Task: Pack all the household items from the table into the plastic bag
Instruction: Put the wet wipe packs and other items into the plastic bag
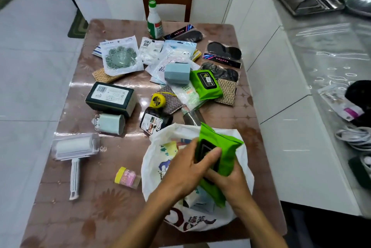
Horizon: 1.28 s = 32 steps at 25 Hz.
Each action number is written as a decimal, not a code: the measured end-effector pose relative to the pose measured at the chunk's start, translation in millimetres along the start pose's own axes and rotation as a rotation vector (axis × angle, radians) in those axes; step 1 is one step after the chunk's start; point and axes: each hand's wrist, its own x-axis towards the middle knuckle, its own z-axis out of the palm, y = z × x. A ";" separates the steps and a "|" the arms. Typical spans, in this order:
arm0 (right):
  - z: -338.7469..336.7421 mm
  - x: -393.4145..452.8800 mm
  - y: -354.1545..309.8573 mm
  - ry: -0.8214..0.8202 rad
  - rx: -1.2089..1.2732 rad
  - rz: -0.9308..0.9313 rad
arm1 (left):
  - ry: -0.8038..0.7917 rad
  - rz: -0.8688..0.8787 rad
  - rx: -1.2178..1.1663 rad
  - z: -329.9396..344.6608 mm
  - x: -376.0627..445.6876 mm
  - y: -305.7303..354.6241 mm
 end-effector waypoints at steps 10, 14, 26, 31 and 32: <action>-59.6 32.3 13.3 0.073 -0.820 0.250 | -0.314 0.254 1.026 18.9 24.3 -67.8; -39.5 51.2 31.9 -0.012 -0.885 0.105 | -0.546 0.246 1.133 19.9 43.5 -61.7; -22.8 39.6 3.1 0.059 -1.565 0.017 | -0.048 0.304 1.170 -12.1 64.1 -80.2; -40.4 40.3 -7.0 0.405 -1.503 -0.222 | 0.164 0.182 1.109 -55.6 77.3 -90.3; -38.3 42.8 -5.7 0.397 -1.506 -0.239 | 0.157 0.128 1.034 -60.8 77.8 -91.4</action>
